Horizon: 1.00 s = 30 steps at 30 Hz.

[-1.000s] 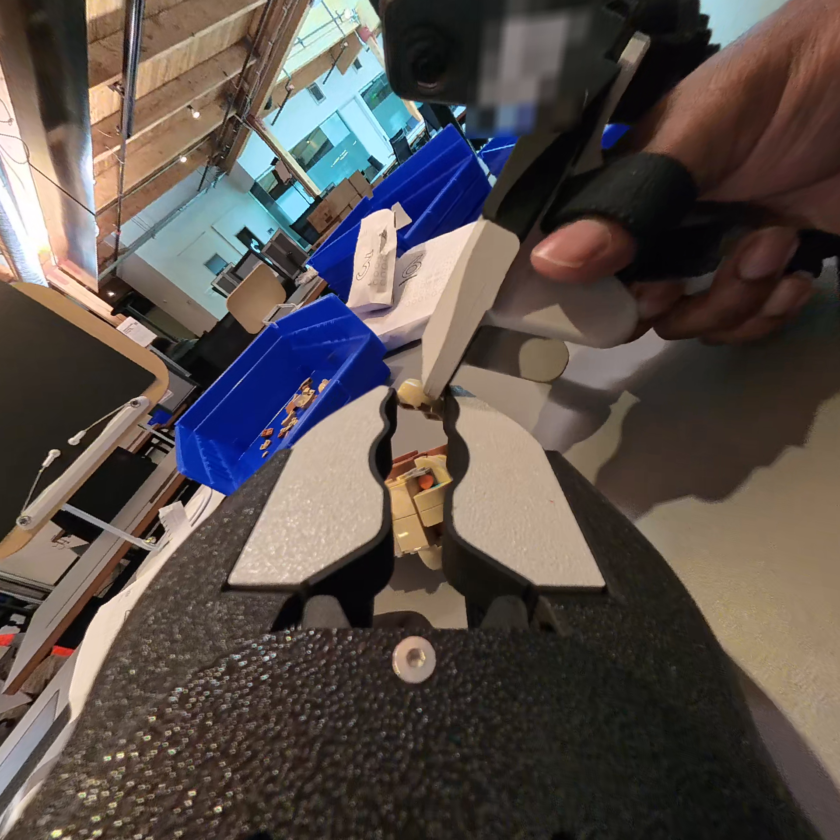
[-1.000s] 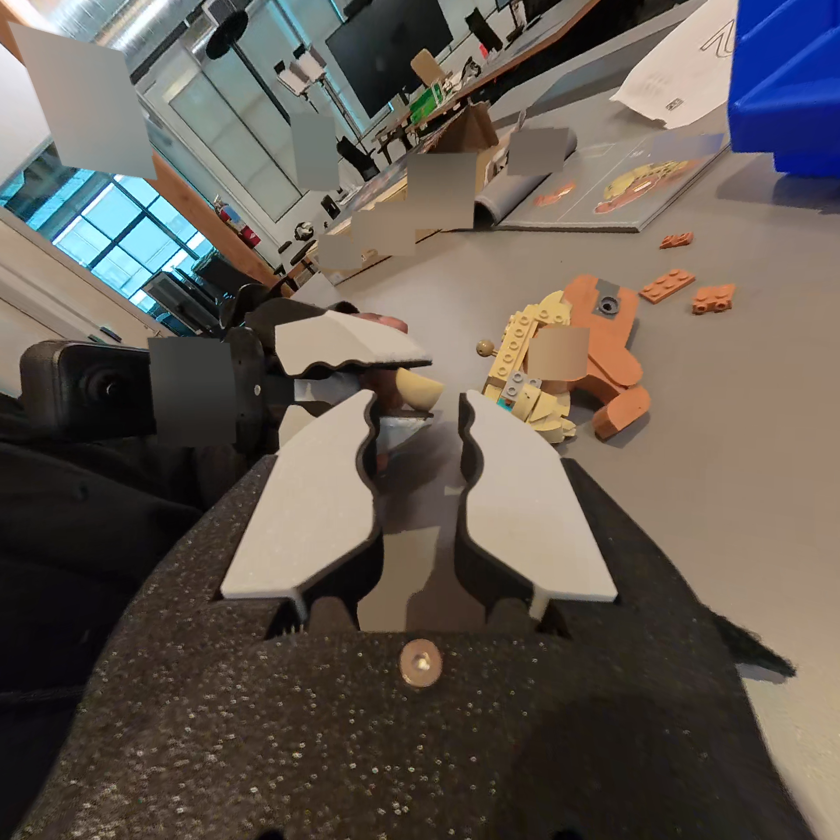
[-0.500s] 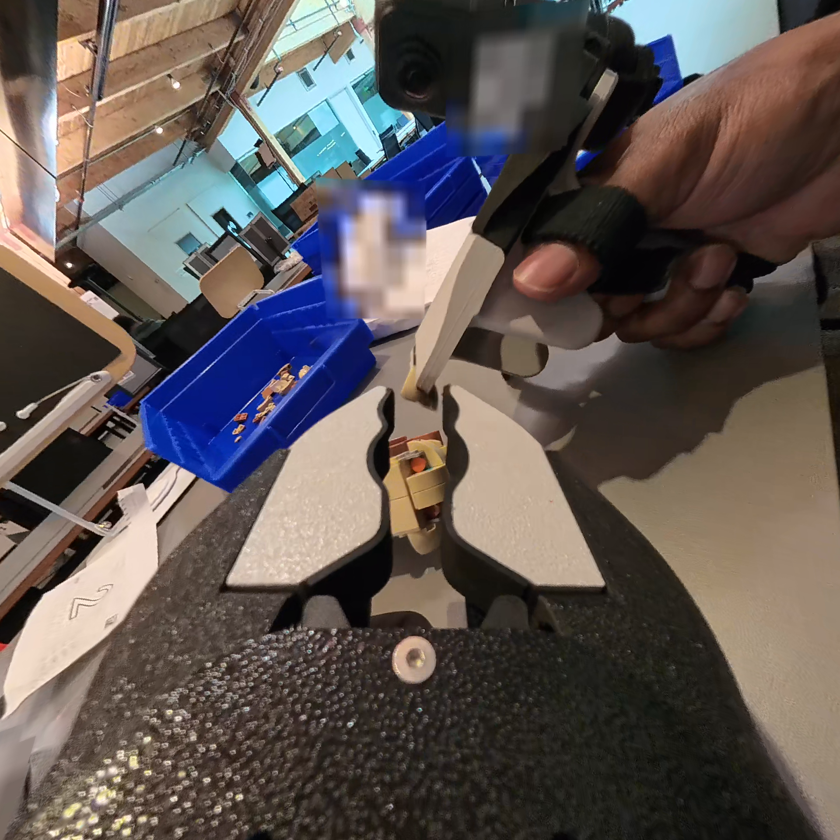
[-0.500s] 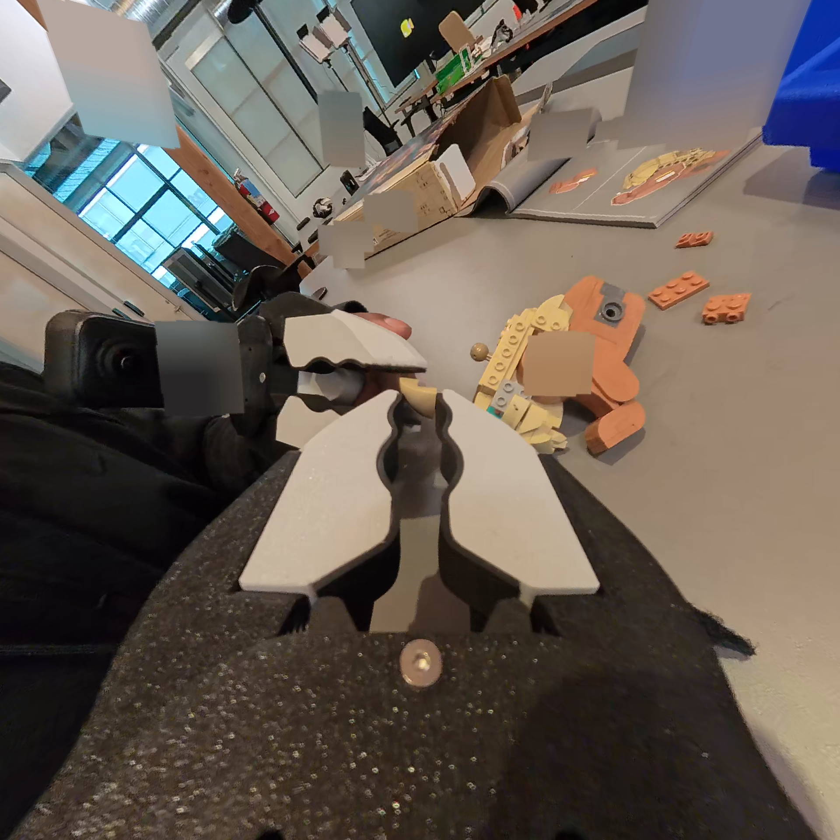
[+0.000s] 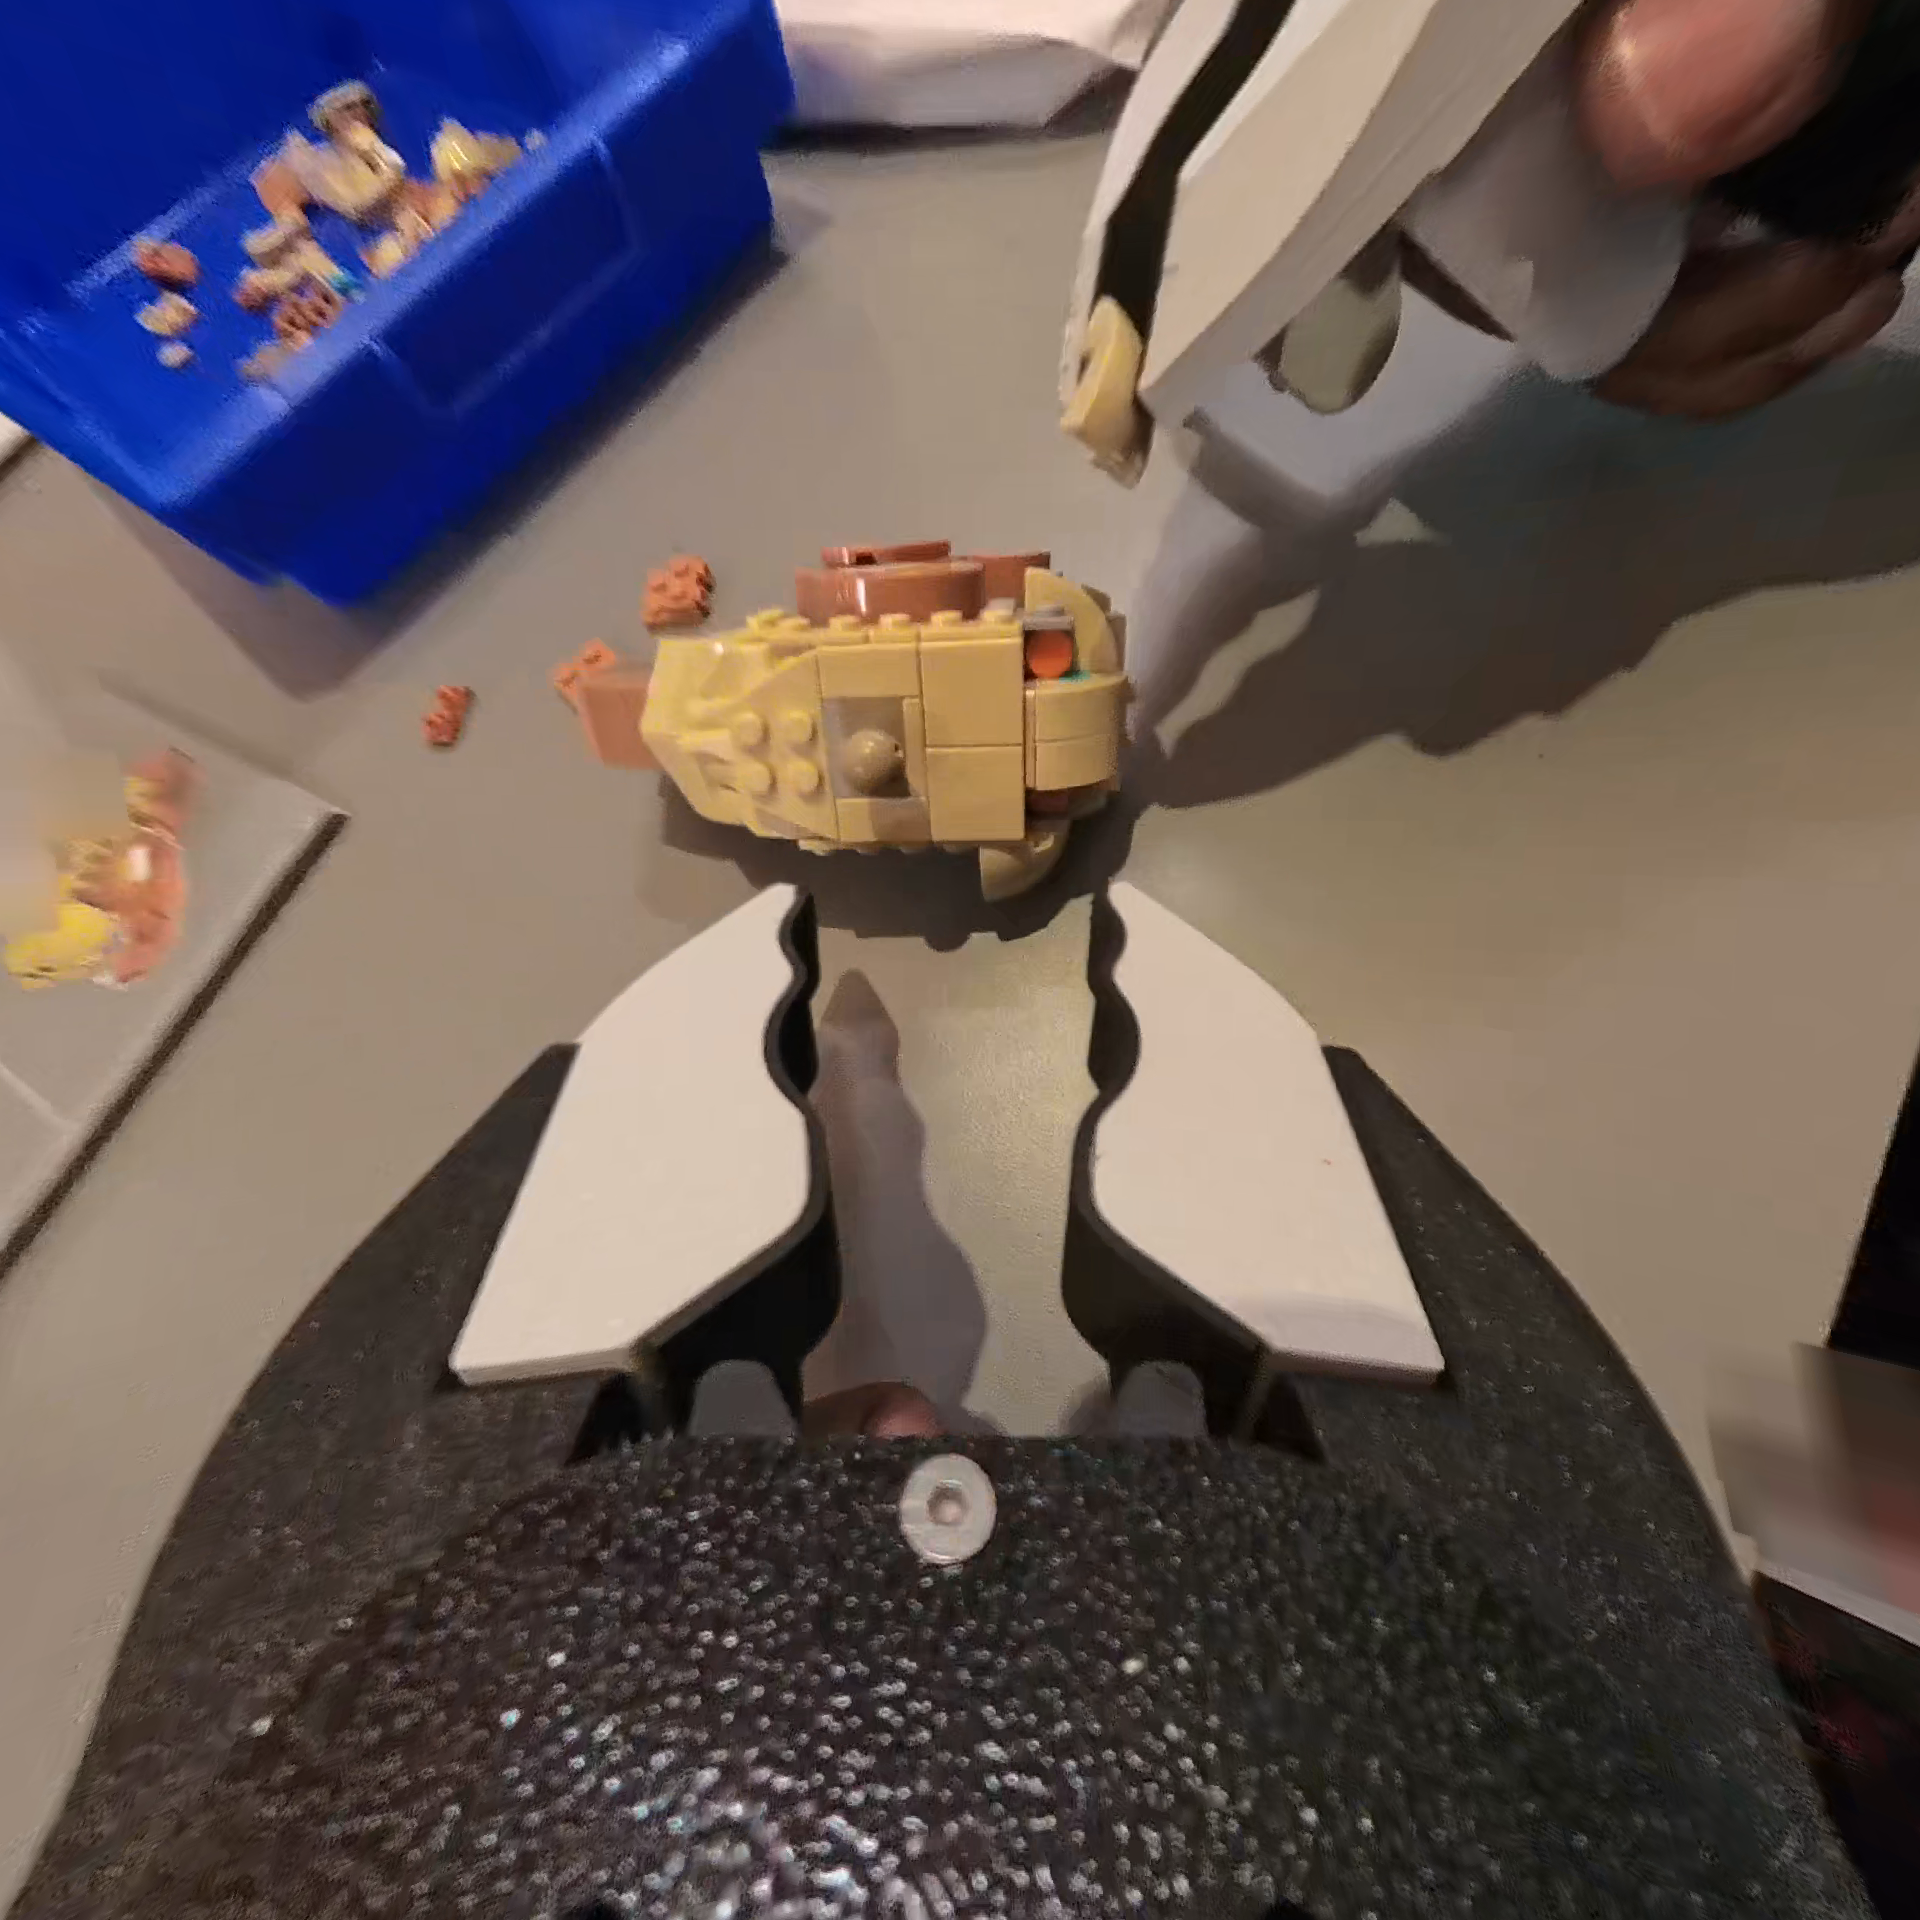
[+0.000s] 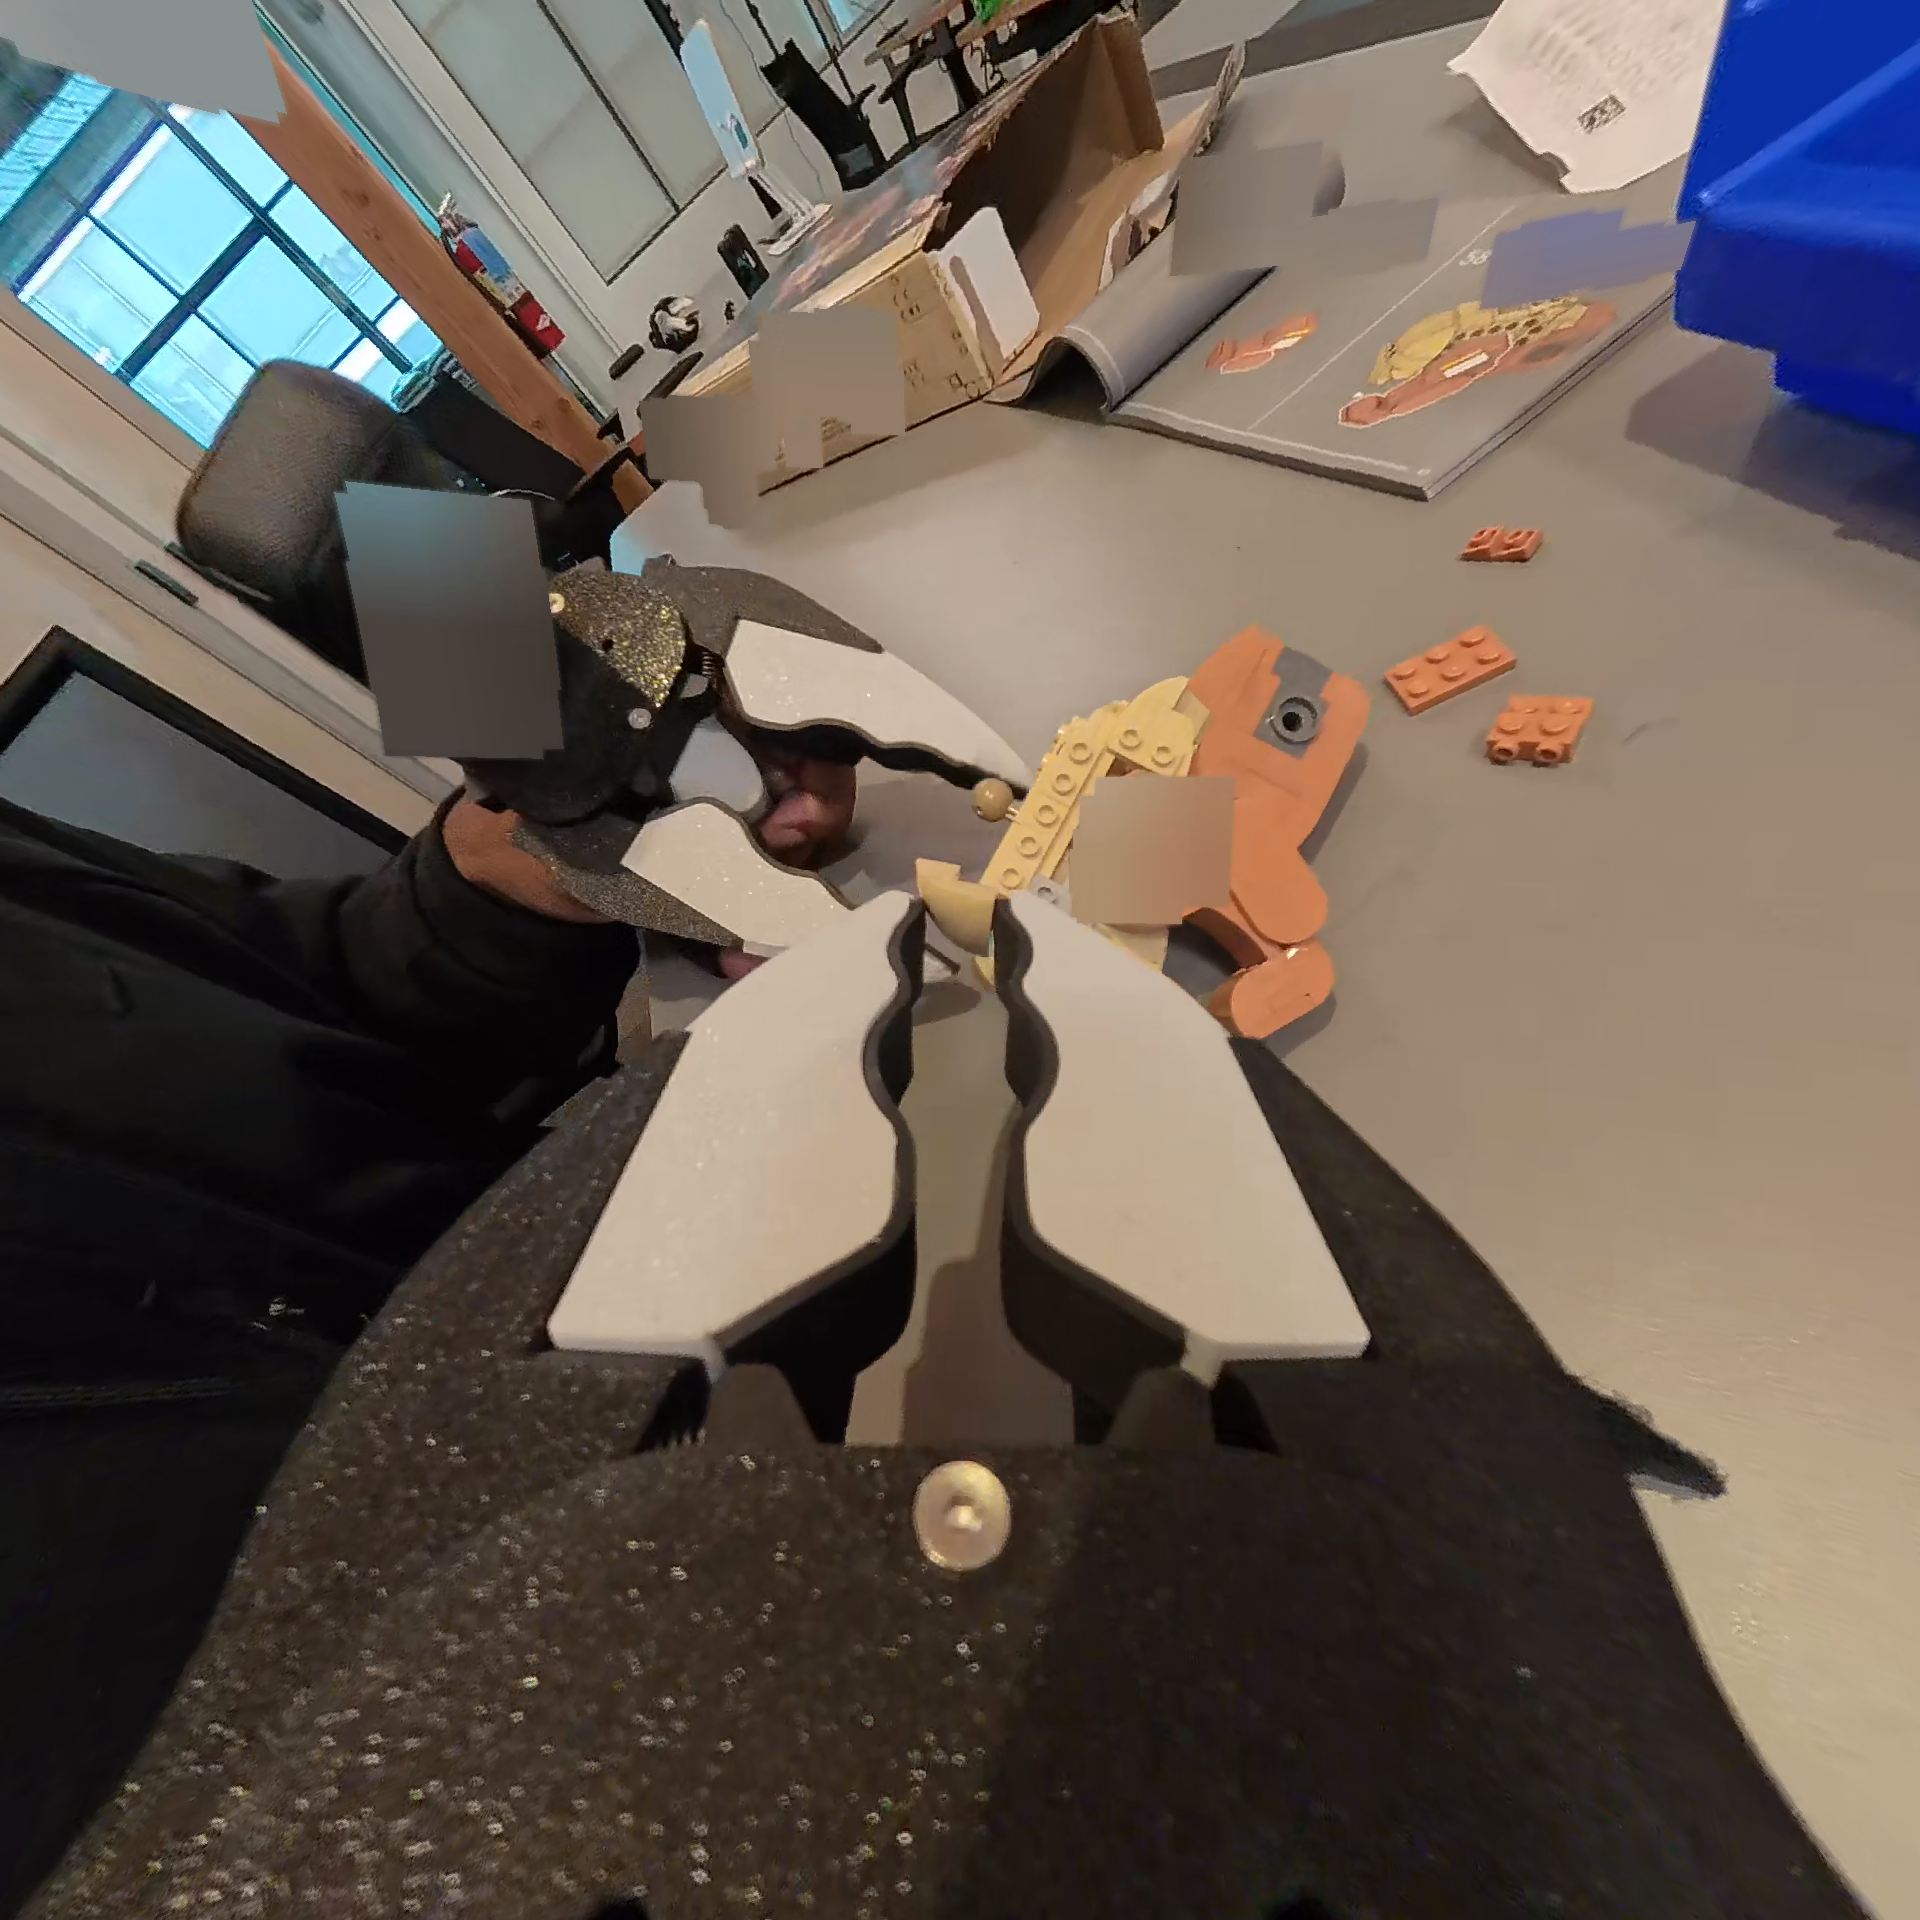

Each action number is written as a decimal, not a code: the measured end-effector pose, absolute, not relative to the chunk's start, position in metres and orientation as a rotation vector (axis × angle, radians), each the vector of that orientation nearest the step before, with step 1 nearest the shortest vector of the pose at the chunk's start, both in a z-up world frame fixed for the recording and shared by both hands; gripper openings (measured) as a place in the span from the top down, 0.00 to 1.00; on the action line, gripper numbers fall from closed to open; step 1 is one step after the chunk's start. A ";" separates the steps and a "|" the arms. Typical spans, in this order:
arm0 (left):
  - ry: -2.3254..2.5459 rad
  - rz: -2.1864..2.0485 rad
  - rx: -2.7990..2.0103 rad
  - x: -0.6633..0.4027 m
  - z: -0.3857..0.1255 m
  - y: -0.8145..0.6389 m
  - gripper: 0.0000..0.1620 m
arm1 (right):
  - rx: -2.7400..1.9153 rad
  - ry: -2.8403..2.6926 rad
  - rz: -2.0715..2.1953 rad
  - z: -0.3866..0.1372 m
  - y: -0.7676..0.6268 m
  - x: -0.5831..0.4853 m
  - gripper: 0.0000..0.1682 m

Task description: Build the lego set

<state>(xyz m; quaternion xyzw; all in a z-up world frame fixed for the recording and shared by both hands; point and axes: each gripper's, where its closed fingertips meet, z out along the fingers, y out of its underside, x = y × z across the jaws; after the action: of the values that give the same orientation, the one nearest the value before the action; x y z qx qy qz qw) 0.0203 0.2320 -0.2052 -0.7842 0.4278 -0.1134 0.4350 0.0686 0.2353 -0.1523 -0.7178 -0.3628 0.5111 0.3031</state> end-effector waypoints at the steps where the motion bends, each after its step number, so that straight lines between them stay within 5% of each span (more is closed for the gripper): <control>1: 1.069 -0.303 -1.973 0.021 -0.207 0.232 0.70 | -1.902 -0.956 1.355 -0.152 0.236 0.070 0.93; 10: 1.136 -0.386 -2.052 0.032 -0.218 0.234 0.82 | -1.889 -0.925 1.382 -0.154 0.236 0.074 0.93; 13: 1.184 -0.380 -2.033 0.037 -0.219 0.232 0.93 | -1.897 -0.946 1.380 -0.155 0.236 0.073 0.93; 30: 1.341 -0.444 -1.970 0.036 -0.219 0.229 0.92 | -1.862 -1.410 1.168 -0.163 0.230 0.074 0.93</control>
<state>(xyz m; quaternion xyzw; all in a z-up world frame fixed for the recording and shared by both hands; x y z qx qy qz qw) 0.0362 0.2285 -0.2194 -0.7610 0.5181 -0.1714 0.3509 0.0745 0.2296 -0.1629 -0.6882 -0.5210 0.4318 0.2618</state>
